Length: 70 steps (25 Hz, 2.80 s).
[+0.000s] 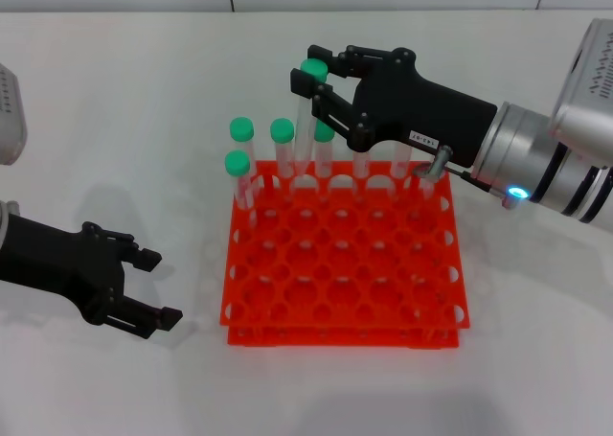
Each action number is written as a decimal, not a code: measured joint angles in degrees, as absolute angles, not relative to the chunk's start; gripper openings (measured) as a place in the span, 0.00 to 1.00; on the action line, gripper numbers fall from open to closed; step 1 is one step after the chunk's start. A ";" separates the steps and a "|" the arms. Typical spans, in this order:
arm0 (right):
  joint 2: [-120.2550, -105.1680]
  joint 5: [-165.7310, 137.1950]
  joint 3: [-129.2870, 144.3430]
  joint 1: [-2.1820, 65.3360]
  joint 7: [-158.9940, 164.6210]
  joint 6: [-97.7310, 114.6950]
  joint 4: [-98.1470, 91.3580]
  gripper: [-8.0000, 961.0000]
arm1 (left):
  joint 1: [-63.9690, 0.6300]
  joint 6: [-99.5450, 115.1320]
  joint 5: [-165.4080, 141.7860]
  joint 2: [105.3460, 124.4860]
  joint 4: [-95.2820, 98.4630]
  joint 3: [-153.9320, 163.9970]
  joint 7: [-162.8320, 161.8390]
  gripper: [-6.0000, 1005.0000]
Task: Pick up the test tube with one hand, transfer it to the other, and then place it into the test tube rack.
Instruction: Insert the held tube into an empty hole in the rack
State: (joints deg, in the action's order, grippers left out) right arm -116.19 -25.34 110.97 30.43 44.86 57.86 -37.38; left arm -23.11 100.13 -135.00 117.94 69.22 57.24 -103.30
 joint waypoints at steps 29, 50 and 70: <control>-116.19 -19.24 118.90 31.98 40.82 55.42 -37.58 0.29 | -23.17 100.10 -135.18 118.13 68.73 57.57 -103.27 0.86; -116.19 -18.79 120.99 33.29 40.78 52.43 -37.11 0.29 | -23.12 100.11 -135.26 118.29 68.63 57.57 -103.27 0.86; -116.19 -18.81 121.20 32.82 39.36 51.80 -36.38 0.29 | -23.73 99.94 -135.53 118.30 67.32 57.56 -103.27 0.86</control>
State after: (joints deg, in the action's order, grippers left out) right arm -116.19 -18.81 121.20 32.82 39.36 51.80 -36.38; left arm -23.73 99.94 -135.53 118.30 67.32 57.56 -103.27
